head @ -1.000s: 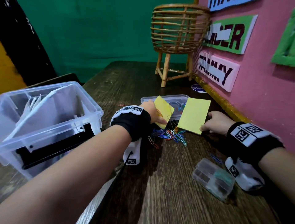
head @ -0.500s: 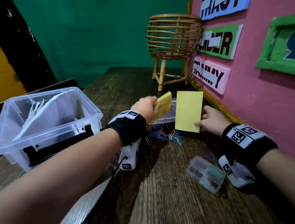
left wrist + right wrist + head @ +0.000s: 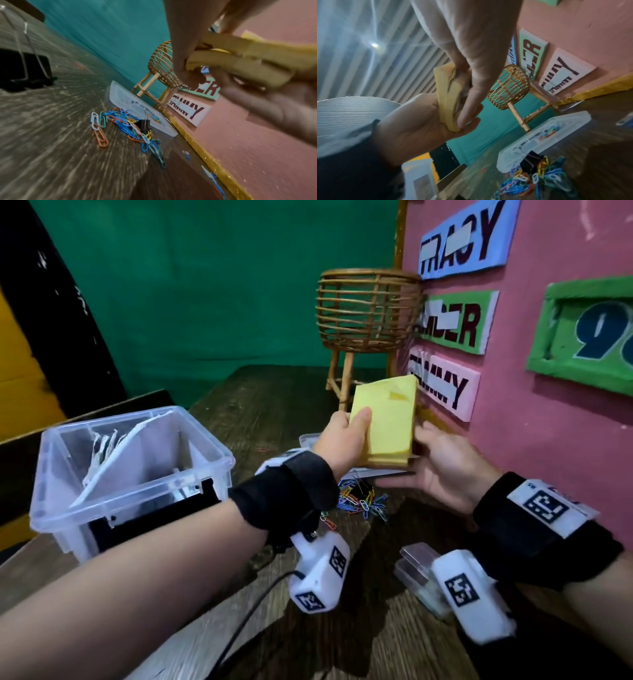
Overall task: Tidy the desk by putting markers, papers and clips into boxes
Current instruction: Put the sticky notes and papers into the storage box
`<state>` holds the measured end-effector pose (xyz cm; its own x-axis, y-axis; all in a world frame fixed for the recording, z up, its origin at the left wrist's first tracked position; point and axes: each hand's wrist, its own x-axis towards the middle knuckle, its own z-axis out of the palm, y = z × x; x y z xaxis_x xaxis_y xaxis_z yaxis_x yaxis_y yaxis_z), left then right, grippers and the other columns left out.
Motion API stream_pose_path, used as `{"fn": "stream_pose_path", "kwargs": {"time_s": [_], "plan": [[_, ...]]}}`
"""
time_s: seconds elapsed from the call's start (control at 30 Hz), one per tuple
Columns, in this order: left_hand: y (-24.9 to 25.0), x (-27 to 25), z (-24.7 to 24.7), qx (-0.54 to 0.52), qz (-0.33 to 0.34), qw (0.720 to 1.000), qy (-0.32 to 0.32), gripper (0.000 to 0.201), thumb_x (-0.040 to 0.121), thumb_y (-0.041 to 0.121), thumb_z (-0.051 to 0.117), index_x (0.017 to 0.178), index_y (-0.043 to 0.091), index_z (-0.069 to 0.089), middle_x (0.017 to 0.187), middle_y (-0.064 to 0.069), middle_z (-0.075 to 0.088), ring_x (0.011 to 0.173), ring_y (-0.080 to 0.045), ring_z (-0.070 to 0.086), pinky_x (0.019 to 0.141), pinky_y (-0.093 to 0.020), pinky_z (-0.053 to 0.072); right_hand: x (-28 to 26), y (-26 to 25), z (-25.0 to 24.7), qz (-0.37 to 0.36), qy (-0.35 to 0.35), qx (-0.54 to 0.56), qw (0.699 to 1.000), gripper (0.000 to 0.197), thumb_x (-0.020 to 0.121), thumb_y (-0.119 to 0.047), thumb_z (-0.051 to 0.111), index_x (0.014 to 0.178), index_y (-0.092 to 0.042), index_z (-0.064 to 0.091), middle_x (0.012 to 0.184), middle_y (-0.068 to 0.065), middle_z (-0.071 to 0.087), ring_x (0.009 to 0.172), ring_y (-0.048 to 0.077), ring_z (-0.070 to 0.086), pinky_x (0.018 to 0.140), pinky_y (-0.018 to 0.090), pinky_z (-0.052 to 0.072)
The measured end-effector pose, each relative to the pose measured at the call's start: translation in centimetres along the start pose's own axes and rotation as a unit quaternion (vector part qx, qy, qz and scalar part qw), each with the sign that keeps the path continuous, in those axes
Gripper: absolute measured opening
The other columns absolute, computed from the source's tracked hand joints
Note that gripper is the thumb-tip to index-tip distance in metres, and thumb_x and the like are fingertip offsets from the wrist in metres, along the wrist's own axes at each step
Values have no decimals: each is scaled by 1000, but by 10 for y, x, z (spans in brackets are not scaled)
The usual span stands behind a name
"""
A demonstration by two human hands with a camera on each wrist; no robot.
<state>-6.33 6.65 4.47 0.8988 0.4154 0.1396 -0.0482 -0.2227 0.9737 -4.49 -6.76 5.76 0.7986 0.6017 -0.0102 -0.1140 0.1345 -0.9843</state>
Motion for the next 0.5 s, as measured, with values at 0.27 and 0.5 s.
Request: {"fn": "stream_pose_path", "kwargs": {"time_s": [0.27, 0.5], "plan": [[7, -17, -26, -19, 39, 999, -1, 47, 80, 22, 70, 115, 18, 38, 97, 1, 58, 89, -17, 60, 74, -31, 52, -9, 5, 8, -8, 9, -69, 998, 48, 87, 7, 49, 132, -7, 38, 124, 16, 58, 91, 26, 65, 61, 30, 61], [72, -30, -85, 194, 101, 970, -103, 65, 57, 20, 85, 116, 20, 57, 92, 12, 65, 78, -2, 64, 67, -14, 50, -37, -3, 32, -36, -46, -247, 967, 61, 83, 9, 56, 129, -29, 45, 115, 3, 63, 93, 17, 65, 59, 26, 57]]}}
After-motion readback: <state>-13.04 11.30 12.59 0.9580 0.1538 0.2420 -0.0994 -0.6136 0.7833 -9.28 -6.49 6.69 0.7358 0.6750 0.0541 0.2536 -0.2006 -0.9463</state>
